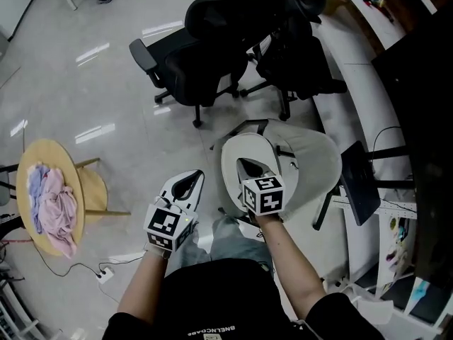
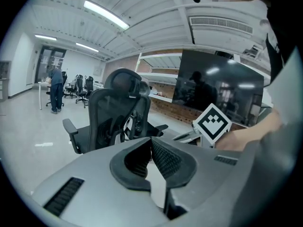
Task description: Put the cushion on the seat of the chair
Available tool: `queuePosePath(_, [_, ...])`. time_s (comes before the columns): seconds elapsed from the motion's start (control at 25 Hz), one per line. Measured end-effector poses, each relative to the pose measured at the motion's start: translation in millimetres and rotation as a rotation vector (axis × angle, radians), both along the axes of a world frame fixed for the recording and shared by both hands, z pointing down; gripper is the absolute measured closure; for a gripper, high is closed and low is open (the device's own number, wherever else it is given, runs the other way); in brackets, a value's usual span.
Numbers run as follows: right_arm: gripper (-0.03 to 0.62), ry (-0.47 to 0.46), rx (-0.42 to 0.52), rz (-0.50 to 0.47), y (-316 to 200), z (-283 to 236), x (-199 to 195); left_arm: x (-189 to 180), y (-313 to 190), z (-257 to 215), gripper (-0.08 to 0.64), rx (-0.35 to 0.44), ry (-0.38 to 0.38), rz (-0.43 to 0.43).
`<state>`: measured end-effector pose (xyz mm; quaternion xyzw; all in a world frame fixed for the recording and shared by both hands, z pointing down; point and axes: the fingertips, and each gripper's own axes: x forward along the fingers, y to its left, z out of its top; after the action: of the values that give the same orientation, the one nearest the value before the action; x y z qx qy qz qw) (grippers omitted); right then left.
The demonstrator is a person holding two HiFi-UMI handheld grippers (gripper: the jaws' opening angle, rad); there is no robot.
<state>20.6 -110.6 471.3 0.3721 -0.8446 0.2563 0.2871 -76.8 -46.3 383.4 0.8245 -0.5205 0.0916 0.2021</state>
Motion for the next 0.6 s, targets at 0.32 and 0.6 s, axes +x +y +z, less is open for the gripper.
queuePosePath(0.32, [0.584,-0.162,0.139,-0.02,4,-92,-20,-2,-10,-54,0.546,0.102,0.015,-0.003])
queuePosePath(0.6, [0.584,-0.237,0.268,-0.039,8,-160,-26,4,-16,-97,0.546,0.182,0.003,0.033])
